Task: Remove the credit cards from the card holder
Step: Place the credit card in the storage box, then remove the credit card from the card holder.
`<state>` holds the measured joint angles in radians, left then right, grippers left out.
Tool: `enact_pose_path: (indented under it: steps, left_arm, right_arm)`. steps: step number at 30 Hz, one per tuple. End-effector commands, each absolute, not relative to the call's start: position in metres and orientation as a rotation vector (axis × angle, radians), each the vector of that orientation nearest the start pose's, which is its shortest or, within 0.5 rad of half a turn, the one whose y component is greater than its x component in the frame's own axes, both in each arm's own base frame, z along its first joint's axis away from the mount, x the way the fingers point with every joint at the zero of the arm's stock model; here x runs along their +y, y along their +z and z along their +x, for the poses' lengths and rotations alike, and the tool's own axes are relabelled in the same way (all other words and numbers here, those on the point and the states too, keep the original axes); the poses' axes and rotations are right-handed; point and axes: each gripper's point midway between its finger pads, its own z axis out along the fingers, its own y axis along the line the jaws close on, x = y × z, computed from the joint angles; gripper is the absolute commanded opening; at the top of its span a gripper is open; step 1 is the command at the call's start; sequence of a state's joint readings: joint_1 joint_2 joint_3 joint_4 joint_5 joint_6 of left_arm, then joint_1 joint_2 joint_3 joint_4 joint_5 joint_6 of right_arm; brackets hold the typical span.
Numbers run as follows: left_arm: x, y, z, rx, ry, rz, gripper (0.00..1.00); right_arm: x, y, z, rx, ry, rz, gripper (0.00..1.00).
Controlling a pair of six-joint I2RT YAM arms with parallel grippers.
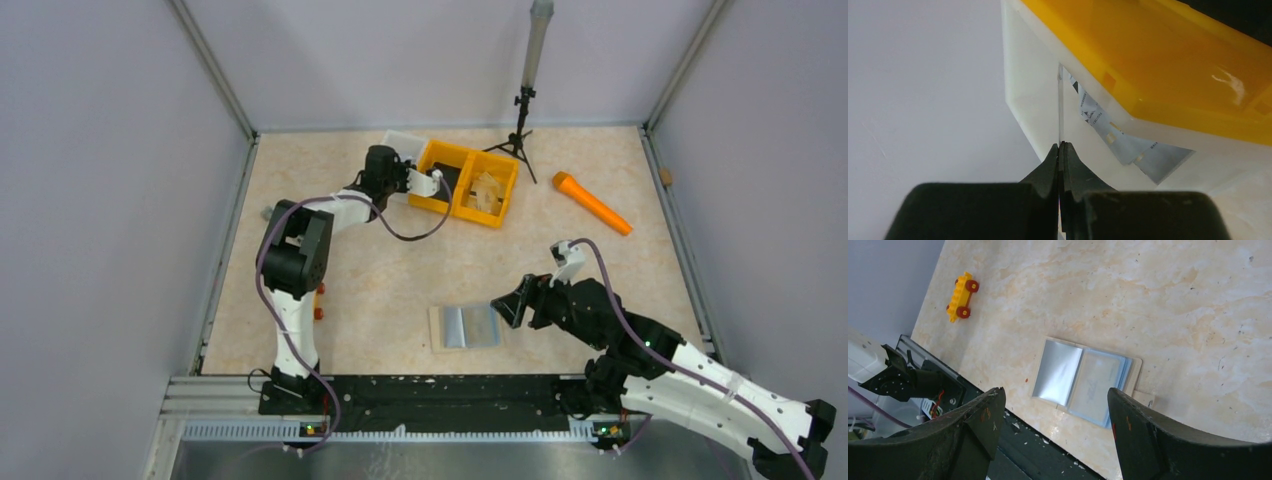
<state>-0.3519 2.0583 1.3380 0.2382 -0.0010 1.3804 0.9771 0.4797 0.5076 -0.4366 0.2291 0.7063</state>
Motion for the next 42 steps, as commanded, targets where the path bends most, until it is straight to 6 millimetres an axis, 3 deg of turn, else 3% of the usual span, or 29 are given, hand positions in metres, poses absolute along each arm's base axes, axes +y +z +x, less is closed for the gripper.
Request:
enact_pose_path:
  steps: [1, 5, 7, 9, 10, 17, 18, 24, 25, 26, 28, 30, 33, 38, 40, 42]
  left_arm:
    - [-0.155, 0.137, 0.583, 1.326, 0.717, 1.550, 0.00]
    - [-0.149, 0.137, 0.583, 1.333, 0.719, 1.559, 0.00]
    - [-0.150, 0.139, 0.582, 1.329, 0.712, 1.558, 0.11]
    - [-0.149, 0.142, 0.581, 1.328, 0.708, 1.543, 0.31]
    - [-0.150, 0.146, 0.580, 1.323, 0.704, 1.534, 0.36]
    - [-0.152, 0.170, 0.559, 1.335, 0.648, 1.507, 0.43]
    - [-0.153, 0.172, 0.552, 1.359, 0.629, 1.502, 0.49]
    - [-0.166, 0.227, 0.487, 1.524, 0.366, 1.153, 0.72]
    - [-0.174, 0.234, 0.472, 1.537, 0.283, 1.116, 0.90]
    - [-0.182, 0.237, 0.455, 1.561, 0.196, 1.088, 0.98]
    - [-0.190, 0.249, 0.423, 1.620, 0.047, 0.918, 0.99]
    - [-0.188, 0.260, 0.405, 1.709, -0.078, 0.666, 0.99]
    - [-0.180, 0.258, 0.377, 1.913, -0.273, 0.326, 0.99]
    - [-0.228, 0.237, 0.309, 2.022, -0.828, 0.227, 0.99]
    - [-0.238, 0.213, 0.287, 2.067, -1.017, 0.110, 0.99]
    - [-0.250, 0.194, 0.264, 2.108, -1.184, 0.112, 0.99]
  right_arm:
    - [0.195, 0.193, 0.155, 2.017, 0.865, -0.093, 0.76]
    - [0.195, 0.192, 0.155, 2.018, 0.869, -0.090, 0.76]
    - [0.196, 0.192, 0.155, 2.018, 0.875, -0.090, 0.76]
    - [0.197, 0.191, 0.154, 2.018, 0.881, -0.091, 0.75]
    - [0.198, 0.191, 0.154, 2.018, 0.884, -0.089, 0.75]
    - [0.198, 0.189, 0.152, 2.026, 0.895, -0.091, 0.74]
    - [0.199, 0.189, 0.152, 2.025, 0.896, -0.093, 0.74]
    - [0.203, 0.178, 0.156, 2.084, 0.850, -0.098, 0.75]
    - [0.203, 0.174, 0.157, 2.110, 0.828, -0.092, 0.76]
    - [0.202, 0.169, 0.157, 2.139, 0.801, -0.089, 0.76]
    - [0.203, 0.159, 0.157, 2.197, 0.761, -0.096, 0.77]
    - [0.202, 0.151, 0.156, 2.235, 0.734, -0.096, 0.78]
    - [0.198, 0.143, 0.155, 2.262, 0.707, -0.088, 0.79]
    - [0.189, 0.130, 0.154, 2.287, 0.650, -0.077, 0.82]
    - [0.185, 0.121, 0.153, 2.312, 0.614, -0.075, 0.82]
    - [0.178, 0.108, 0.153, 2.344, 0.558, -0.059, 0.82]
